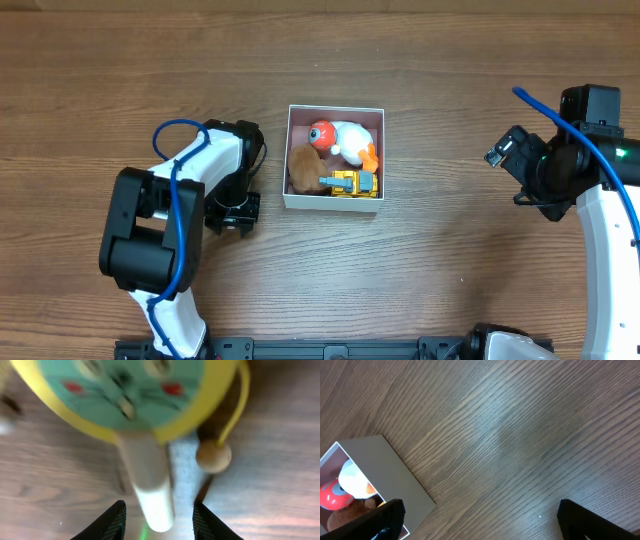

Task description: Pack container

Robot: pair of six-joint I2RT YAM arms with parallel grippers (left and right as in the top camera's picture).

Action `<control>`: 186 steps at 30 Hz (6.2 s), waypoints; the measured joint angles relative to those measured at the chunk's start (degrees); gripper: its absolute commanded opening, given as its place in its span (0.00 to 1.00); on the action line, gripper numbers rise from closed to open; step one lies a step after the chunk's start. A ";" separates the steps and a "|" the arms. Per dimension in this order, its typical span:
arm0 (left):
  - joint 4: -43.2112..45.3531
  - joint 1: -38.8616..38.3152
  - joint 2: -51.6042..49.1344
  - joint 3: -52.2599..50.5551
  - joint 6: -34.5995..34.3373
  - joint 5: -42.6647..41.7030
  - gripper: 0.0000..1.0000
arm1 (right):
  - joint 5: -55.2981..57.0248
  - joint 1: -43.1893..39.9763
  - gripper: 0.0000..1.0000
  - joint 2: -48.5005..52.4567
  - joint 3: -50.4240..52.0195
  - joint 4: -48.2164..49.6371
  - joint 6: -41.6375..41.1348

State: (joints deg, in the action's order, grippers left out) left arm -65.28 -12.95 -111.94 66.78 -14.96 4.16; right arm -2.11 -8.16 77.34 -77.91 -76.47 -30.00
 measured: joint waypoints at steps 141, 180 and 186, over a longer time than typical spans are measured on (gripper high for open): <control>-30.56 3.72 33.40 56.26 2.84 5.55 1.00 | -10.43 10.84 1.00 -61.51 50.51 41.46 26.64; -30.56 3.72 33.40 56.26 2.84 5.55 1.00 | -5.99 10.84 1.00 -76.11 69.94 49.94 27.06; -30.56 3.72 33.38 56.26 2.84 5.55 1.00 | -5.99 10.84 1.00 -76.11 69.94 49.94 27.06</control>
State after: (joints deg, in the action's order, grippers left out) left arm -95.83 -9.23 -78.56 123.04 -12.12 9.72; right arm -8.10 2.68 1.23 -7.97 -26.52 -2.94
